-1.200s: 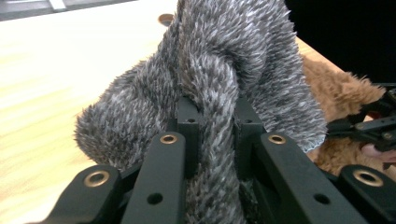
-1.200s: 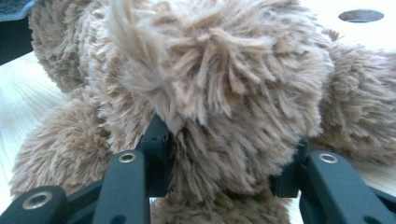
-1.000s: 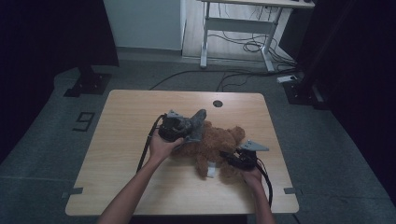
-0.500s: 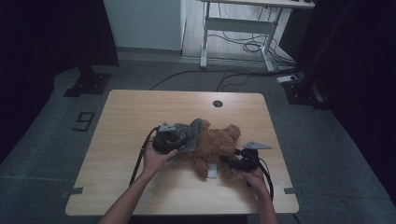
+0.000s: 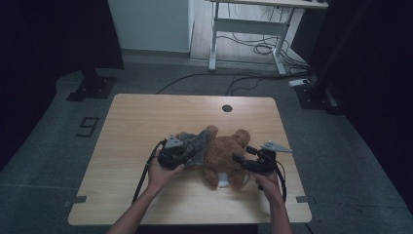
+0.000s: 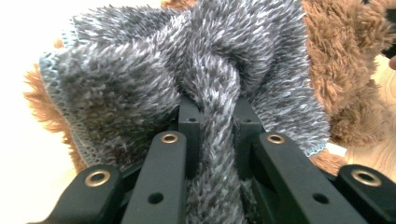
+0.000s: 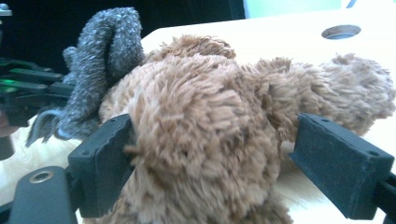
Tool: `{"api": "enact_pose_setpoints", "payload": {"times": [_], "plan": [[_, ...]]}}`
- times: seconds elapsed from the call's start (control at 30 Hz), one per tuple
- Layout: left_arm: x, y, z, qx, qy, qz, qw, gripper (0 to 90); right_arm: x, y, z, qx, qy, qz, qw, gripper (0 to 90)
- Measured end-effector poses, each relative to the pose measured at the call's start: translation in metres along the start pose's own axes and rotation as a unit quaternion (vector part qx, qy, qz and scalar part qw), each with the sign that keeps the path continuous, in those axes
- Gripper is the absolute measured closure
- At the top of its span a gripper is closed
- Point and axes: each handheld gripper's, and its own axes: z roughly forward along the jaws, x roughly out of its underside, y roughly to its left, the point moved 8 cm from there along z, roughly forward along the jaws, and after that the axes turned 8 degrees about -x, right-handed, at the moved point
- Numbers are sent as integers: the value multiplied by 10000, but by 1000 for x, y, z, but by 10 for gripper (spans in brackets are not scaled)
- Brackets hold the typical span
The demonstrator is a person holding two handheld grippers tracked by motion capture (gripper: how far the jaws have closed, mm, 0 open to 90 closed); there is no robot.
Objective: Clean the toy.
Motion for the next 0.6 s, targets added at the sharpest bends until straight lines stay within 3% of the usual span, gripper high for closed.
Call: {"api": "enact_pose_setpoints", "payload": {"times": [0.1, 0.37, 0.57, 0.6], "plan": [[1, -1, 0, -4, -33, -16, 10000, 781, -3, 0, 2, 42, -80, 30, 10000, 135], [9, -2, -5, 202, -122, -223, 9995, 780, -11, 2, -13, 12, -288, 65, 9996, 138], [13, -5, -8, 221, -156, -217, 9994, 780, -9, 5, -9, -51, -197, 52, 9998, 139], [14, -5, -8, 225, -156, -219, 9994, 780, -7, 8, -5, -72, -85, 5, 9999, 139]]}}
